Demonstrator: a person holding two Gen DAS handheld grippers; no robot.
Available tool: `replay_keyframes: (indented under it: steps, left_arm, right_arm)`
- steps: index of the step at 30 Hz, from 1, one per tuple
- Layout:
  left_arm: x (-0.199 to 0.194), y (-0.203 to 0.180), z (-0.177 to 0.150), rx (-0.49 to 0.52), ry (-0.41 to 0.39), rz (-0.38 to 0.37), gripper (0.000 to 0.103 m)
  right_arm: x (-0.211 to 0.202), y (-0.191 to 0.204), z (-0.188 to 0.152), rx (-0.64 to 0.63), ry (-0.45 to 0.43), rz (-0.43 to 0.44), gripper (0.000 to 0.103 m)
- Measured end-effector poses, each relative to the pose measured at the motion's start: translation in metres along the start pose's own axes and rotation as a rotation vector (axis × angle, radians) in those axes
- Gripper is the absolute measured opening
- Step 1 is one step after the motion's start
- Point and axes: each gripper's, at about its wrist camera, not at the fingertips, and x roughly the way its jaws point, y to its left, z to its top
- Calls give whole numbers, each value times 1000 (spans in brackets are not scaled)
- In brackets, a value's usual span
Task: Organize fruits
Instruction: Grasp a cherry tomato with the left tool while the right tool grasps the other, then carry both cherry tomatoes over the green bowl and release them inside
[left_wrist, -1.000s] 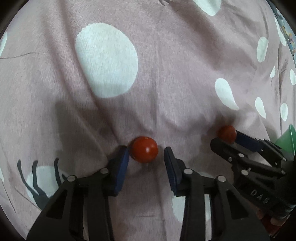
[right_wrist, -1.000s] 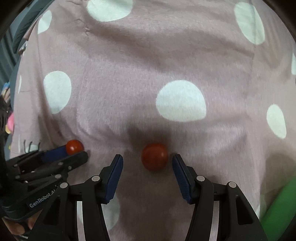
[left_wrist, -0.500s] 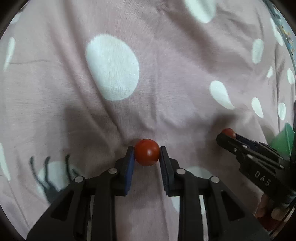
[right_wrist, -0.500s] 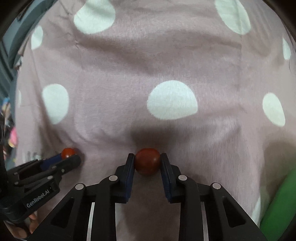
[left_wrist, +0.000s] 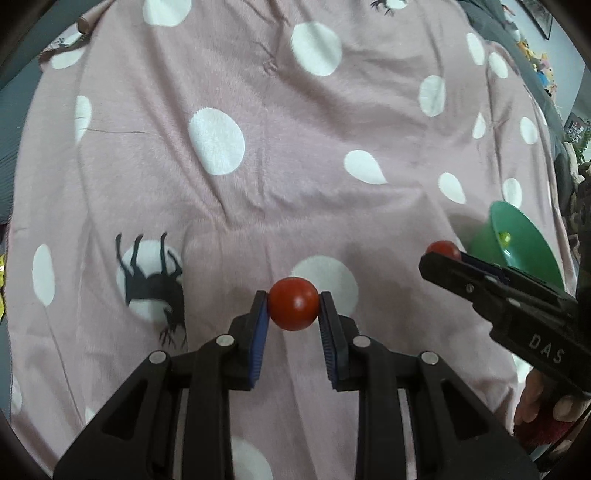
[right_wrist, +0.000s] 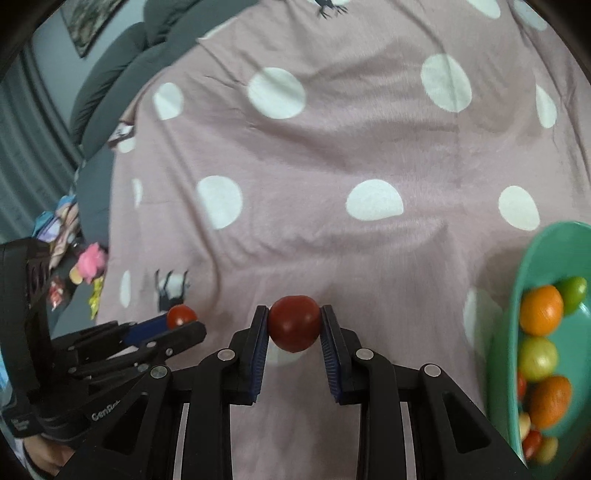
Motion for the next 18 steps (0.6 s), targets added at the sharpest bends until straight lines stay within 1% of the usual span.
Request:
replay_keyframes:
  steps: [3,7,8,13,18]
  left_arm:
    - [-13,-8,-18,3,-12,2,27]
    - [-30,-14,-32,5,-11,-28,27]
    - [-27,-18,-33,4,-11,-32,27]
    - [-44,-28,-44,22,-18,-46,26]
    - [-56,-44,-49,52,-31,-59,27]
  right_arm:
    - [-12,10,-11,-23,-3,-10,29]
    - [-29,18,-25,-39,-10,-28,29]
    - [-32,19,-28,-42,-14,-33,29]
    - [-60,19,-43,-47,-43,-49,29]
    - [-81,18,-51,-47,-68,-61,29]
